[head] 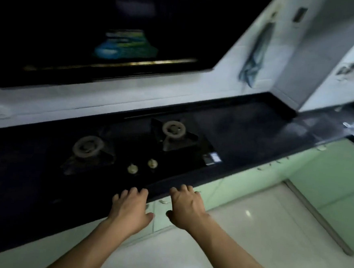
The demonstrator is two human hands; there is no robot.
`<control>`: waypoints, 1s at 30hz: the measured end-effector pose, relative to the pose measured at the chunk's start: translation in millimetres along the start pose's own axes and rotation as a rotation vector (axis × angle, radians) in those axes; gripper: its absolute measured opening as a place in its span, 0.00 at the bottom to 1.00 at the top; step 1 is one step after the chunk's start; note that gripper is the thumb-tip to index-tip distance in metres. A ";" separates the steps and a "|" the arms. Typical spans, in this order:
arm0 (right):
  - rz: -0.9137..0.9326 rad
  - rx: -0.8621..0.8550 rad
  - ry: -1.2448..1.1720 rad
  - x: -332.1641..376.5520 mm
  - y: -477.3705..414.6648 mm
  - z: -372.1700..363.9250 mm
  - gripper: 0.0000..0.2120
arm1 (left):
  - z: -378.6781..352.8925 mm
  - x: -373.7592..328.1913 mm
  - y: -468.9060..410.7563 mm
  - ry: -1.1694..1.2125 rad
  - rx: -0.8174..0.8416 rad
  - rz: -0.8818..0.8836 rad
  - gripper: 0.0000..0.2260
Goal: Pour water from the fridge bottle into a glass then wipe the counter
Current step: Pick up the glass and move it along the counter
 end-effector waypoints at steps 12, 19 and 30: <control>-0.434 -0.062 -0.097 -261.7 46.3 14.4 0.20 | -23.4 -239.8 -84.9 -0.154 0.100 -0.350 0.27; -0.635 -0.053 -0.087 -395.2 24.6 23.1 0.21 | -39.3 -363.6 -186.0 -0.172 0.115 -0.530 0.25; -0.823 -0.054 -0.173 -562.3 -13.1 33.6 0.21 | -36.9 -518.6 -309.3 -0.251 0.150 -0.649 0.26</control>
Point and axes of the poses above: each hand's wrist, its own y-axis away from the middle knuckle, its own z-axis out of the back of the hand, x = y × z, the point moved 6 cm from there along -y, towards the middle knuckle, and after that the axes turned 11 degrees about -x, right-handed, at the moved point
